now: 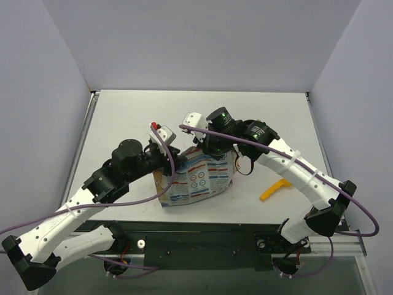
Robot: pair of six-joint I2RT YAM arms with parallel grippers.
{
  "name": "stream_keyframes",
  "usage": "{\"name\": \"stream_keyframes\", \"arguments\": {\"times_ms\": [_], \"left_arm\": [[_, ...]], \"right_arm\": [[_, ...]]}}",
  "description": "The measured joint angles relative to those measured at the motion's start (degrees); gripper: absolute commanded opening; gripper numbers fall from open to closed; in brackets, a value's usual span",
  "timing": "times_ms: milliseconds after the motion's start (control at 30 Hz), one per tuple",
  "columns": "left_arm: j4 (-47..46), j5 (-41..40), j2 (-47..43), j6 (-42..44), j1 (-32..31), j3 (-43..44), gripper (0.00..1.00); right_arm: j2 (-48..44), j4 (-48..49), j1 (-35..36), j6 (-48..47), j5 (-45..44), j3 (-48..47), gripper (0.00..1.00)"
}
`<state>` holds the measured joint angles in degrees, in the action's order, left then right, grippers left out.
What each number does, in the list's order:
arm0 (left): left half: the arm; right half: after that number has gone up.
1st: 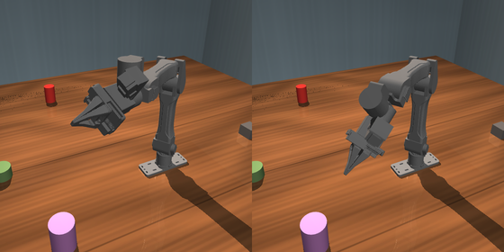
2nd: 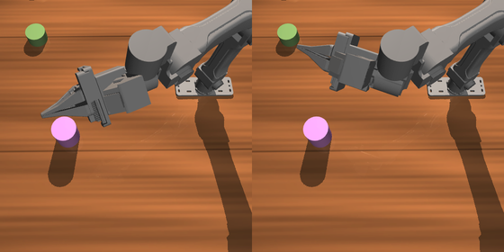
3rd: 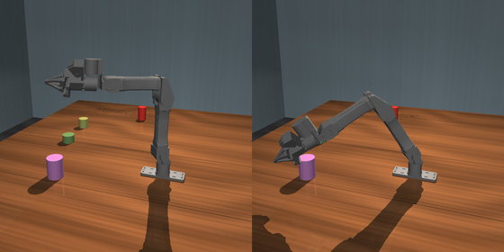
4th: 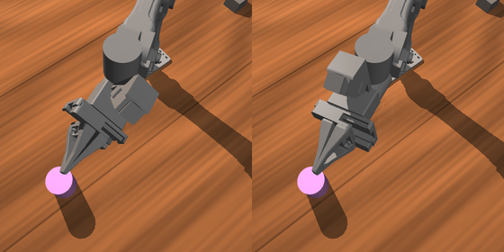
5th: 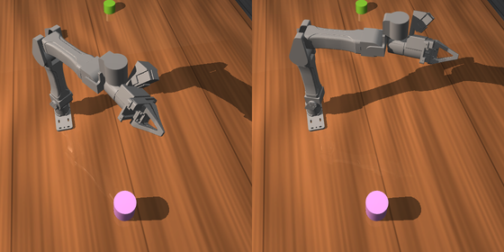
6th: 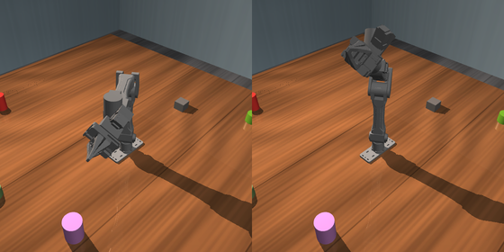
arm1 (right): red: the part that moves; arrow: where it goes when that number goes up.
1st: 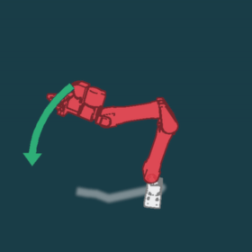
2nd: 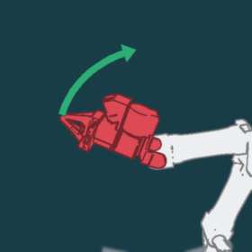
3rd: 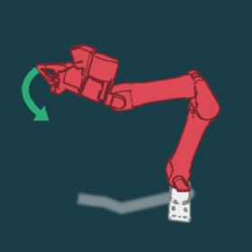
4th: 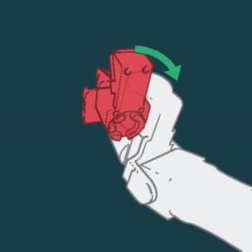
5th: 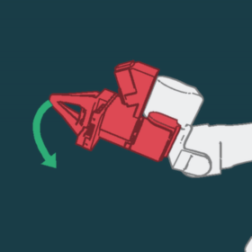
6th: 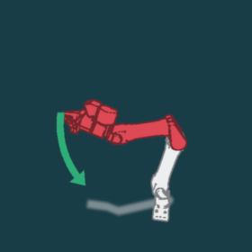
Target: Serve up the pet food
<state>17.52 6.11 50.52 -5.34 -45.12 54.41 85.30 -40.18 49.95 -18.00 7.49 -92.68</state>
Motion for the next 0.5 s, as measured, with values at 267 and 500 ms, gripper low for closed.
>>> {"name": "stream_keyframes", "arguments": {"times_ms": [267, 500], "left_arm": [[-6.12, -1.16, 5.88, -1.33, -1.38, 0.07, 0.53], [-8.37, -4.33, 8.96, -1.81, -1.88, 0.7, 0.0]], "right_arm": [[0.0, -0.11, 0.02, 1.33, -0.59, 0.0, 0.0], [-0.24, 1.75, 0.24, 5.92, -5.09, 0.92, 0.0]]}}
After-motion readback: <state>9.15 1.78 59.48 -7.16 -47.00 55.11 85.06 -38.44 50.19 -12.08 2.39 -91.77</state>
